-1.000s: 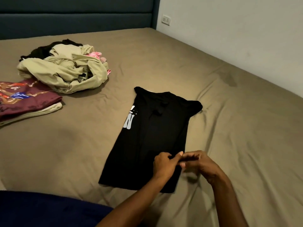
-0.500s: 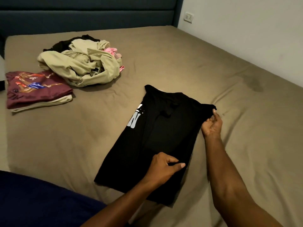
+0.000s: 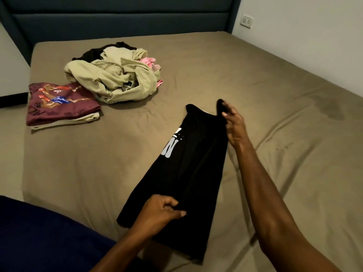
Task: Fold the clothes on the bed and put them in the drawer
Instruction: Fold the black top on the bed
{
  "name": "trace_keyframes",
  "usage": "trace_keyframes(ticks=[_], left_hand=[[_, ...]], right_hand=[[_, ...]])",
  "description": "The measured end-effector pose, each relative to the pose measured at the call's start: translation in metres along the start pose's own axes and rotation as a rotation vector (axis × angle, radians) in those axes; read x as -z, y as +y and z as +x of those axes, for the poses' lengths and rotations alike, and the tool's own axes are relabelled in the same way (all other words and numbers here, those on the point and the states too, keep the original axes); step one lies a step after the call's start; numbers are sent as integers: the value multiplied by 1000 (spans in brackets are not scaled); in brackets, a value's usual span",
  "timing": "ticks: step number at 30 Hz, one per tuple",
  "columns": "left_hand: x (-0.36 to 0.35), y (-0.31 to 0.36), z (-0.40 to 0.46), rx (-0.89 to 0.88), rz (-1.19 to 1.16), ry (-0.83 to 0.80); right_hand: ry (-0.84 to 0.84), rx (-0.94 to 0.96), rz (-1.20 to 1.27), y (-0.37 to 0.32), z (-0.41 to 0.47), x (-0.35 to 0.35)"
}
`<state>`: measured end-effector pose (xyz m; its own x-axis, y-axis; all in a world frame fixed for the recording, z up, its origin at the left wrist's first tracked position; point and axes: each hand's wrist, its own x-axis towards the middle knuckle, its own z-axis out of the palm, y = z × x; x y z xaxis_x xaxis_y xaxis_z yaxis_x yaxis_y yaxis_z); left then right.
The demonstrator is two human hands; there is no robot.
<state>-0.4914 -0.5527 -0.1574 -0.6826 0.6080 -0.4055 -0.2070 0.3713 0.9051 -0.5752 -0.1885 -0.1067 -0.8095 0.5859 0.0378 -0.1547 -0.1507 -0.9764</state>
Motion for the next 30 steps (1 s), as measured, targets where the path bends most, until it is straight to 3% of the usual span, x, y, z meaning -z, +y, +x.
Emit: trace_keyframes(ticks=[2,6,7,10,13,23,28,30], left_hand=[[15,-10,-2,91,31,-38],[25,-26,-1,158,53,-55],[24,-28,-1,178,14,-65],[26,-29,1,204,-57,-84],[29,-29,5,221,-96,-112],[36,-17,-6,196,-96,-92],[49,-4,-14,115,-29,-116],[69,-3,-8,17,95,-95]], right_hand=[[-70,-26,-275,10,4,-20],[268,41,-455,42,-11,-21],[289,54,-574,49,-22,-15],[203,37,-1126,88,-67,3],[76,30,-1440,105,-126,1],[-7,19,-1633,107,-306,-51],[-132,99,-1571,107,-371,-57],[-244,121,-1431,97,-385,-53]])
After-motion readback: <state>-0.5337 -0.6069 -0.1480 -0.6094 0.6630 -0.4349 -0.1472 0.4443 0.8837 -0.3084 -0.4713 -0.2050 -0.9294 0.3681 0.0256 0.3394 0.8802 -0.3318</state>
